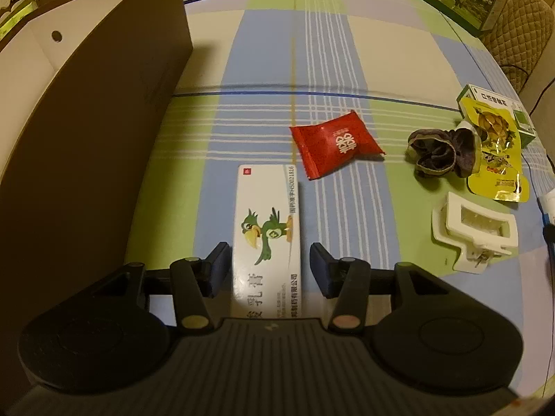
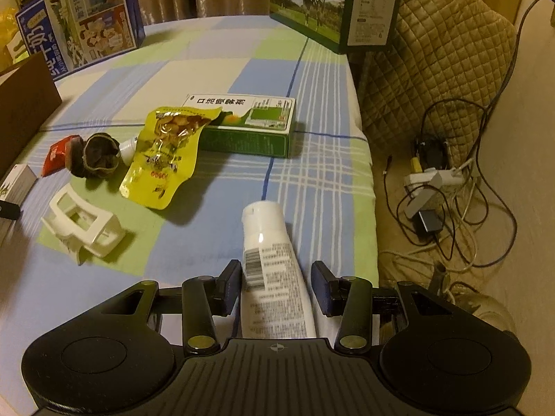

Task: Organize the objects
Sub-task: 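Grasp bird-print ointment box with left gripper while right holds lotion tube, then carry ointment box with left gripper while right carries tube to brown box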

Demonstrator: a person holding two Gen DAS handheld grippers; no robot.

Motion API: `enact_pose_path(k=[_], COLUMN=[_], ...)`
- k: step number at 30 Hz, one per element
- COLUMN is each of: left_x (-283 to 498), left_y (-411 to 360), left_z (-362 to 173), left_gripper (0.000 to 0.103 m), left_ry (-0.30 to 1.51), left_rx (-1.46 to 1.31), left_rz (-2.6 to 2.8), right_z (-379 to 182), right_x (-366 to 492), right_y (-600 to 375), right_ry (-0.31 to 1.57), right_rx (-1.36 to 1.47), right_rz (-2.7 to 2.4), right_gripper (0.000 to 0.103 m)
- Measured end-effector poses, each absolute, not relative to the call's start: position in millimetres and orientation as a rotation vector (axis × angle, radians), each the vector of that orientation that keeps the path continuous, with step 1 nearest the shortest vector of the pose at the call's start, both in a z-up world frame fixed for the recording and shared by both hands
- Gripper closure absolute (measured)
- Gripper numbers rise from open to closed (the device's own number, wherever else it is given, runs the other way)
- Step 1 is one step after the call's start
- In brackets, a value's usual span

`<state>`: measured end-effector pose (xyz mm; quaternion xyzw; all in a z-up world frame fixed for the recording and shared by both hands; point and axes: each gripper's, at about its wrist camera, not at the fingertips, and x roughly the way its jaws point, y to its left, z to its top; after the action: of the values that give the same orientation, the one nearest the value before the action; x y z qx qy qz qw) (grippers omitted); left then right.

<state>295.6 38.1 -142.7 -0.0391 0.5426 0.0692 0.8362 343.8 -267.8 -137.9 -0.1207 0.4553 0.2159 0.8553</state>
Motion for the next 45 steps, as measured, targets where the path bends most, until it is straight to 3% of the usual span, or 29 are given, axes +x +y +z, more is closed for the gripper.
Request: enact_pose_path(k=[3,16,26,45], left_x=[291.0,250.0,230.3,186.7], left_y=[35.8,28.2,37.8,158.9], left_z=[-142.7,-134.6,-84.3,3.3], left_gripper=[0.069,0.07,0.07,0.07], left_ry=[1.138,1.156,1.044,0.851], left_rx=[-0.078,-0.103,-0.133,-0.192], left_rz=[0.14,0.081,0.024,0.198], right_z=[-138.6,-133.0,-104.3,-25.0], right_x=[342.3,312.9,286.6,241.3], right_y=[-266.4,-266.1,-263.5,-54.6], right_ry=[0.947,1.004,1.018,0.963], right_rx=[-0.257,-0.178,0.038,0.197], right_rz=[0.454,0.484,0.521,1.067], right_gripper=[0.067,0.069,0.069,0.069])
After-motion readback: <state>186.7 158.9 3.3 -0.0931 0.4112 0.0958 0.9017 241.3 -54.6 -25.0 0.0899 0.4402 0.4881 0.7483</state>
